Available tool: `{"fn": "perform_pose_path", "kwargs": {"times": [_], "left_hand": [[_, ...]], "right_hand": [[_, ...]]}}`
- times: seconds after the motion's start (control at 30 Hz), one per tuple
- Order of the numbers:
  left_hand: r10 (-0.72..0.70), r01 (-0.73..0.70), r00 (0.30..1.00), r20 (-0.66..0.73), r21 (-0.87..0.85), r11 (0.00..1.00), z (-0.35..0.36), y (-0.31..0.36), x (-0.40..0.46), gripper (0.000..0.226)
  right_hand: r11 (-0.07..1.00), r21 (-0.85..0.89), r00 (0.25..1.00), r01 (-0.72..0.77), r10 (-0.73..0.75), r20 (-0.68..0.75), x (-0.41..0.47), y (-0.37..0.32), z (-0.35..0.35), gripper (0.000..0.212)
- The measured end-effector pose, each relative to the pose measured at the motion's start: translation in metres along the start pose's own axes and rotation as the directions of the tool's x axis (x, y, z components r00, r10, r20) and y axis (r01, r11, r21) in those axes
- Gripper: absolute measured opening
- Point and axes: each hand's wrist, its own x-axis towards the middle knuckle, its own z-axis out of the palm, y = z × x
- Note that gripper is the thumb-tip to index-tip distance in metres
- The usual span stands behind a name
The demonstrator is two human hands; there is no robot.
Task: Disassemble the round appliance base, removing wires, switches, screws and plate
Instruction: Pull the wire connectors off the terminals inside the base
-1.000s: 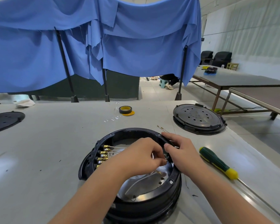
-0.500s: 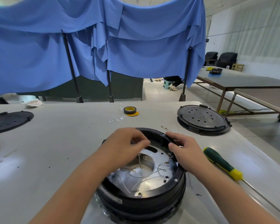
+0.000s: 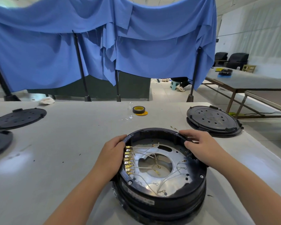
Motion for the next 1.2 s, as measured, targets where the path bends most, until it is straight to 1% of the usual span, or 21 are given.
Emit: {"fn": "perform_pose_path", "kwargs": {"times": [0.07,0.13,0.2,0.33,0.4,0.47,0.57,0.7,0.9,1.1,1.2], "left_hand": [[-0.043,0.043,0.999,-0.006,-0.048,0.998,0.003,0.0,-0.001,0.04],[-0.063,0.062,0.998,-0.017,-0.068,0.996,0.005,0.0,-0.002,0.038],[-0.061,0.059,0.998,-0.024,-0.083,0.995,0.007,0.0,-0.002,0.036],[-0.059,0.054,0.998,-0.038,-0.117,0.992,0.007,0.0,-0.004,0.035],[-0.058,0.054,0.998,-0.028,-0.113,0.992,0.006,0.0,-0.004,0.036],[-0.055,0.053,0.998,-0.017,-0.107,0.993,0.006,0.001,-0.005,0.037],[-0.042,0.04,0.999,-0.019,-0.095,0.995,0.006,0.0,-0.004,0.038],[-0.032,0.031,0.999,-0.009,-0.085,0.996,0.007,-0.001,-0.004,0.038],[-0.028,0.027,1.0,-0.012,-0.114,0.993,0.007,-0.002,-0.004,0.036],[-0.027,0.026,1.0,-0.011,-0.118,0.993,0.007,-0.004,-0.003,0.038],[-0.019,0.017,1.0,-0.013,-0.126,0.992,0.008,-0.004,-0.002,0.037]], "right_hand": [[0.976,-0.202,0.993,0.086,-0.1,-0.061,0.0,-0.008,-0.001,0.037],[0.946,-0.265,0.974,0.187,-0.214,-0.075,0.0,-0.023,0.004,0.031],[0.924,-0.258,0.957,0.284,-0.291,0.01,0.002,-0.044,0.017,0.026],[0.888,-0.236,0.907,0.394,-0.334,0.257,0.011,-0.075,0.057,0.019],[0.895,-0.194,0.887,0.401,-0.327,0.327,0.017,-0.08,0.071,0.019],[0.912,-0.15,0.885,0.382,-0.314,0.344,0.022,-0.079,0.076,0.017],[0.922,-0.104,0.885,0.373,-0.319,0.34,0.024,-0.075,0.078,0.013],[0.93,0.001,0.887,0.366,-0.35,0.302,0.021,-0.072,0.08,0.012],[0.93,-0.068,0.907,0.361,-0.334,0.258,0.02,-0.07,0.084,0.009],[0.893,-0.148,0.888,0.424,-0.378,0.262,0.02,-0.073,0.085,0.011],[0.886,-0.191,0.895,0.423,-0.377,0.237,0.02,-0.073,0.087,0.008]]}}
